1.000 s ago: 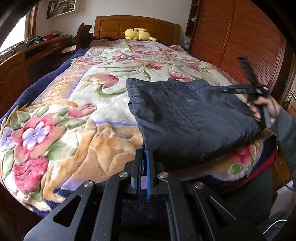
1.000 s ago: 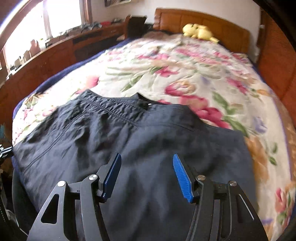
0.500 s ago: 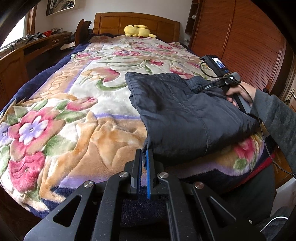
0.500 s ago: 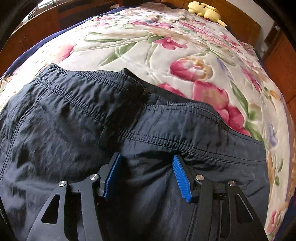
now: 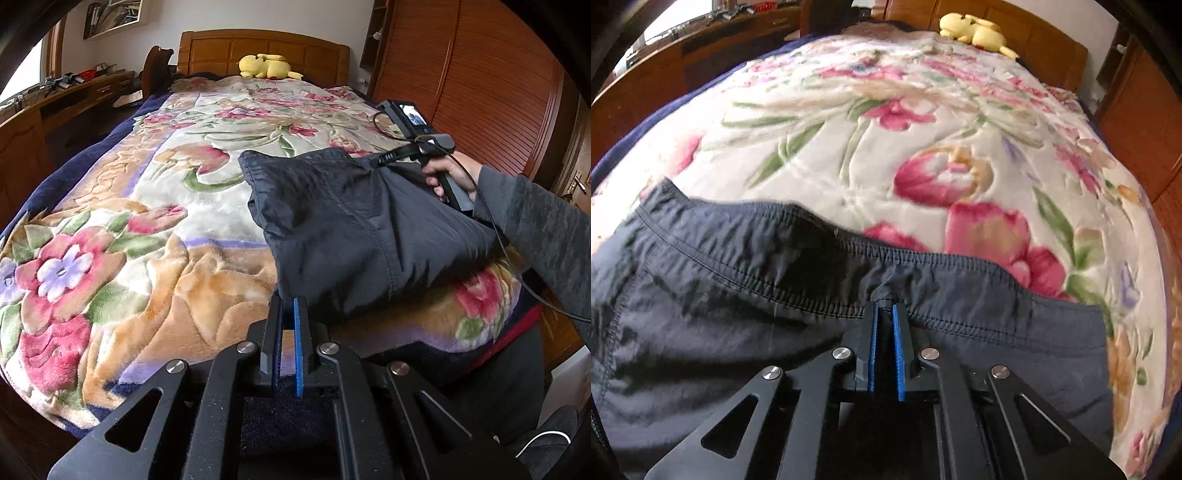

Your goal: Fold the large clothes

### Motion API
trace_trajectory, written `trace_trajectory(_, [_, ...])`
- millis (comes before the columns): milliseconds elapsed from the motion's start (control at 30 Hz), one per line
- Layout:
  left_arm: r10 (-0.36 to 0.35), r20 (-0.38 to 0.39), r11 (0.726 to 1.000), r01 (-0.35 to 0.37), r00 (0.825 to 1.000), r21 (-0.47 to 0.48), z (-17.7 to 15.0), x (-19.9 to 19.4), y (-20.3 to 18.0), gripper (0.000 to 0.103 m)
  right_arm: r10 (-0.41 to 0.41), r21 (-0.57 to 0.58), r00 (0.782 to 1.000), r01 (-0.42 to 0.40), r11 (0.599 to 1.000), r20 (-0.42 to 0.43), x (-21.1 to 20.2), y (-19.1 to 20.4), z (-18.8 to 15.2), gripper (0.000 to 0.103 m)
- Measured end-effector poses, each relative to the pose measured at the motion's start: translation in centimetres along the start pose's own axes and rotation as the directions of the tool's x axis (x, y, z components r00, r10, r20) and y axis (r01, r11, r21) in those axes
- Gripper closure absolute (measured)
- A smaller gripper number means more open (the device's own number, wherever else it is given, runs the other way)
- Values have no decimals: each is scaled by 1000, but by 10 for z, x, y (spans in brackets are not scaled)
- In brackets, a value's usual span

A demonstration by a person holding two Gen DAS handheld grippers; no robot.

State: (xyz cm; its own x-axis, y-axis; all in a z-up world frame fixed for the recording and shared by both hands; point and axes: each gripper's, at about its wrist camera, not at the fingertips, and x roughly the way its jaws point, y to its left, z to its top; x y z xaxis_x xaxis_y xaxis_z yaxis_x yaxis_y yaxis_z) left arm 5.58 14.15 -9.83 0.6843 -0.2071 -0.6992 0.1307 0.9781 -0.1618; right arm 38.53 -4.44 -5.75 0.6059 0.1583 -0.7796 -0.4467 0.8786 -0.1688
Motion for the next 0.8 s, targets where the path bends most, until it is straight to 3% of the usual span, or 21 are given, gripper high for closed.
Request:
trace_trajectory(133, [0, 6, 1000, 0, 1000, 10, 1, 0, -4, 89, 10, -14, 1000, -10, 1000, 12, -14, 7, -4, 87])
trace_trajectory(233, [-3, 4, 1000, 3, 1000, 15, 1, -1, -5, 85, 30, -39, 998, -28, 999, 60, -40, 8, -20, 51])
trace_trajectory(333, [-5, -2, 1000, 5, 1000, 13, -1, 0, -4, 82, 50, -63, 994, -44, 997, 97, -70, 7, -46, 33])
trace_trajectory(600, [-3, -27, 1000, 2, 1000, -2, -5, 14, -5, 81, 112, -29, 977, -109, 994, 179, -153, 5, -131, 30])
trace_trajectory(800, [0, -32, 1000, 0, 999, -15, -8, 18, -4, 80, 142, -12, 974, -142, 990, 175, -174, 17, -187, 30])
